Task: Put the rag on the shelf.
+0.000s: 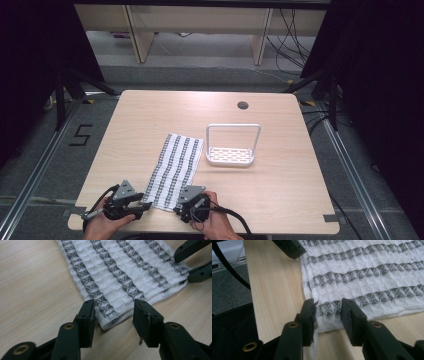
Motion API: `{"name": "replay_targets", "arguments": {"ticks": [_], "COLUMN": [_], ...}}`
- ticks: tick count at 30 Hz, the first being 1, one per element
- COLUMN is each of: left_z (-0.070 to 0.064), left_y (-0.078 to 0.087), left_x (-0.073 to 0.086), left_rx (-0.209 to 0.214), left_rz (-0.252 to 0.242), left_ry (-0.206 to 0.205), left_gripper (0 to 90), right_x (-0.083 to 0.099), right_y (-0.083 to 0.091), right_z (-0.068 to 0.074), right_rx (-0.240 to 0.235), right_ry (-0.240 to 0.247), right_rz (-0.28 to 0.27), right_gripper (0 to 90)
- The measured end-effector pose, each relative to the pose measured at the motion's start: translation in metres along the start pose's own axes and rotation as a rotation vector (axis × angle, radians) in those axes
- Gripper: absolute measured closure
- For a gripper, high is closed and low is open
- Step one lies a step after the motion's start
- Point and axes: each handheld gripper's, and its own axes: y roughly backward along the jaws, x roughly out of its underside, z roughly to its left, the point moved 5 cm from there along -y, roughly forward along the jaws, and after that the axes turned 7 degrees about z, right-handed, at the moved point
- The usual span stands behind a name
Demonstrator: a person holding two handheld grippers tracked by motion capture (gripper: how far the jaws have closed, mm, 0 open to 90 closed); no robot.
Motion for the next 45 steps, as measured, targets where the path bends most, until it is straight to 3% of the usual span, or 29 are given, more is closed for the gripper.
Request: {"name": "replay_targets", "arguments": {"ticks": [3, 6, 7, 8, 10, 12, 15, 22, 25, 35, 36, 37, 39, 45], "left_z": [-0.001, -0.003, -0.003, -0.004, -0.004, -0.005, -0.005, -0.006, -0.006, -0.005, -0.006, -0.003, -0.004, -0.002], "left_y": [0.001, 0.0, 0.001, 0.0, 0.0, -0.001, 0.002, 0.009, 0.014, 0.031, 0.033, 0.037, 0.041, 0.05], "left_x": [0.0, -0.001, -0.001, -0.001, -0.001, -0.002, -0.003, -0.008, -0.011, -0.029, -0.033, -0.035, -0.043, -0.069], "left_rx": [-0.004, -0.013, -0.007, -0.013, -0.017, -0.017, -0.022, -0.02, -0.016, 0.072, 0.08, 0.083, 0.101, 0.172], "left_rz": [0.005, -0.002, -0.001, -0.005, 0.001, -0.01, -0.016, -0.055, -0.084, -0.163, -0.19, -0.173, -0.201, -0.231], "left_ry": [-0.02, -0.013, -0.037, -0.023, -0.054, -0.042, -0.065, -0.077, -0.057, 0.0, 0.036, 0.013, 0.03, 0.045], "left_gripper": [60.0, 64.9, 67.4, 69.0, 74.6, 78.8, 85.0, 86.8, 86.9, 86.9, 86.9, 86.9, 86.9, 86.9], "right_x": [0.0, 0.0, 0.0, 0.0, 0.0, -0.001, -0.001, -0.003, -0.006, -0.027, -0.028, -0.031, -0.037, -0.05], "right_y": [-0.001, -0.001, 0.0, -0.001, -0.002, -0.002, -0.002, 0.002, 0.008, 0.038, 0.041, 0.043, 0.05, 0.062], "right_z": [-0.005, -0.004, -0.004, -0.006, -0.006, -0.007, -0.006, -0.007, -0.008, -0.02, -0.022, -0.024, -0.029, -0.038], "right_rx": [0.007, -0.008, -0.008, 0.004, -0.004, -0.008, -0.01, -0.006, -0.011, -0.012, -0.009, -0.009, -0.012, -0.003], "right_ry": [0.004, -0.015, -0.025, 0.003, -0.005, -0.004, -0.009, 0.008, -0.015, -0.008, -0.025, -0.02, -0.049, -0.047], "right_rz": [-0.011, -0.009, -0.008, -0.014, -0.01, -0.013, -0.018, -0.029, -0.048, -0.13, -0.131, -0.146, -0.154, -0.179], "right_gripper": [70.6, 73.6, 75.4, 76.8, 80.5, 81.9, 84.2, 86.3, 86.5, 86.7, 86.7, 86.8, 86.7, 86.8]}}
